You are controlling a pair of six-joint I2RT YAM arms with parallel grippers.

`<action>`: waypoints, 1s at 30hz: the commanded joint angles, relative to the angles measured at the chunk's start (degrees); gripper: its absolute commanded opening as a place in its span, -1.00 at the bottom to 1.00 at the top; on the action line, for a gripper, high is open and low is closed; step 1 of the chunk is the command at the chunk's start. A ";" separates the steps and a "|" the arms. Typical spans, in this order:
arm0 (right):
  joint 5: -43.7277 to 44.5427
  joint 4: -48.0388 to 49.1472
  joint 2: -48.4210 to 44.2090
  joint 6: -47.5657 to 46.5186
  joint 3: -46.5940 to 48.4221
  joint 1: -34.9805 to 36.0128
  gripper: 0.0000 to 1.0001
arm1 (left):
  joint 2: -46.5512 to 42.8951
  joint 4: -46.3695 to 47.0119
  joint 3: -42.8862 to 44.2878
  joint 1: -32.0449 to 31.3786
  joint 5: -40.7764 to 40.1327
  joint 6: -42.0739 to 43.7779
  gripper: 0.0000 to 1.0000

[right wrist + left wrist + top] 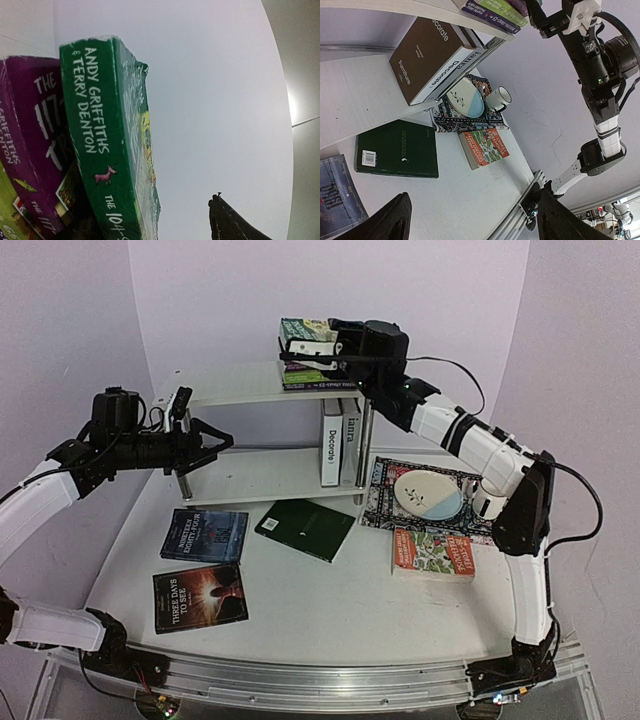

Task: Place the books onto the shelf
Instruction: Place the book on the book pile on the shelf.

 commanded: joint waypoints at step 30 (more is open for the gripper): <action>-30.88 -19.51 -27.03 43.76 -26.82 1.56 0.65 | 0.20 -0.41 6.06 0.19 -4.29 2.39 0.93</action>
